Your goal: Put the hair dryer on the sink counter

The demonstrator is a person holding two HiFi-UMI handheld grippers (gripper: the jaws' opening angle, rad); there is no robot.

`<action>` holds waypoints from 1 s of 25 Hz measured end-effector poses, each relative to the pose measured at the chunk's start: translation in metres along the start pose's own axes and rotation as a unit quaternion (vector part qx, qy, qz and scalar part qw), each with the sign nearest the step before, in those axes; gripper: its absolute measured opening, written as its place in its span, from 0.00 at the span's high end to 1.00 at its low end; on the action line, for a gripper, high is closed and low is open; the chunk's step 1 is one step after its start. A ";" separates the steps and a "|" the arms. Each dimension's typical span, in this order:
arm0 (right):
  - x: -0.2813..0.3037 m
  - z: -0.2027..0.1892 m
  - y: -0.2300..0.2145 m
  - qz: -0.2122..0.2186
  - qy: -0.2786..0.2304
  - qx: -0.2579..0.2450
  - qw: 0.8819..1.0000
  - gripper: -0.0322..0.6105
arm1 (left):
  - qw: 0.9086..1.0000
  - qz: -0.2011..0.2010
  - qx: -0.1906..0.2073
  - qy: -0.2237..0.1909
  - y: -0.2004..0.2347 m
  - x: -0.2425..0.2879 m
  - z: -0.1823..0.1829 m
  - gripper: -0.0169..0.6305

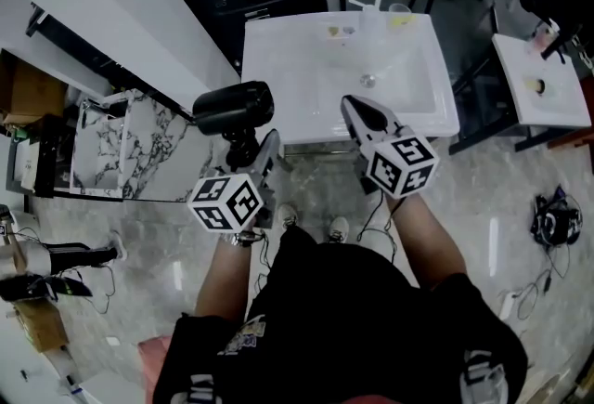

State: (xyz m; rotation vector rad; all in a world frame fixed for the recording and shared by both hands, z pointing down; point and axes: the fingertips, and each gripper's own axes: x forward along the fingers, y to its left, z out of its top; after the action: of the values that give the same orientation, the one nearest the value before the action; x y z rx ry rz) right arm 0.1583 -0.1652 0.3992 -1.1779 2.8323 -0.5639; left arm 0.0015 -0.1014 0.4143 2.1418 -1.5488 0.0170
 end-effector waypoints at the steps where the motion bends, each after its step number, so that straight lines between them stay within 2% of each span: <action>1: 0.001 -0.001 -0.002 -0.001 0.001 -0.001 1.000 0.95 | 1.000 -0.001 -0.001 0.001 0.001 0.005 0.000 0.64; 10: 0.041 0.002 -0.031 -0.023 0.011 -0.002 1.000 0.95 | 0.999 -0.020 -0.014 0.024 0.024 0.067 0.004 0.64; 25: 0.173 0.004 -0.108 -0.070 0.035 0.021 0.997 0.95 | 0.995 -0.038 -0.033 0.088 0.118 0.214 0.024 0.64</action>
State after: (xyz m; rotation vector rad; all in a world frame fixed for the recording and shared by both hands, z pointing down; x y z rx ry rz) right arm 0.1091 -0.3554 0.4517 -1.3854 2.7939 -0.6790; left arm -0.0344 -0.3284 0.5002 2.0863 -1.3481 0.1228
